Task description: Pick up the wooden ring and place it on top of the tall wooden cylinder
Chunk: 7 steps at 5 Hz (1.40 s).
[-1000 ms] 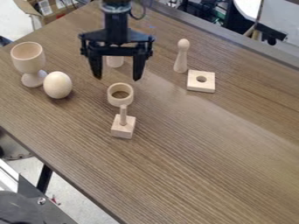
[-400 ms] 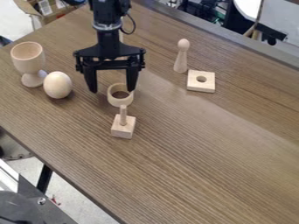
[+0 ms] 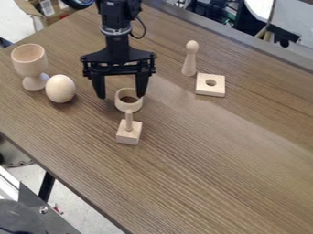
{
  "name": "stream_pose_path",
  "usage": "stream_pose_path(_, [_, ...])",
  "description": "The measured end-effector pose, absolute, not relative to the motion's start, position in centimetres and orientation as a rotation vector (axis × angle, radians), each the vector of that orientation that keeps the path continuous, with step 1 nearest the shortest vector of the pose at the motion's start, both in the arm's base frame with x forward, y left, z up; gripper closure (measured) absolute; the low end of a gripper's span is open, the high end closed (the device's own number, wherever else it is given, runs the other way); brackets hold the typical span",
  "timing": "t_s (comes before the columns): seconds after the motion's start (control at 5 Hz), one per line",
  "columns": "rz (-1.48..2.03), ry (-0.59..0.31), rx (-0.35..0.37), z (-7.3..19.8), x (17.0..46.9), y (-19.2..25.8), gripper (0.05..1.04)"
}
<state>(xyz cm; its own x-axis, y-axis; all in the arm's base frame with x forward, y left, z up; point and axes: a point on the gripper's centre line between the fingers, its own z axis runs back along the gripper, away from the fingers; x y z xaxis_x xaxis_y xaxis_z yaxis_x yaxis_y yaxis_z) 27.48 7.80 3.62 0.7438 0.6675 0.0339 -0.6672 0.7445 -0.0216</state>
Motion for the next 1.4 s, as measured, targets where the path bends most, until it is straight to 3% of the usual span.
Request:
stream_pose_path(0.4, [0.727,-0.048,0.005,3.7,27.6,7.6,0.085])
stream_pose_path(1.0, [0.719,-0.150,0.059,7.9,27.4,6.9,0.085])
stream_pose_path(1.2, [0.716,-0.162,0.035,7.8,27.8,6.6,0.085])
stream_pose_path(1.4, [0.703,-0.125,0.012,5.9,28.0,6.4,0.085])
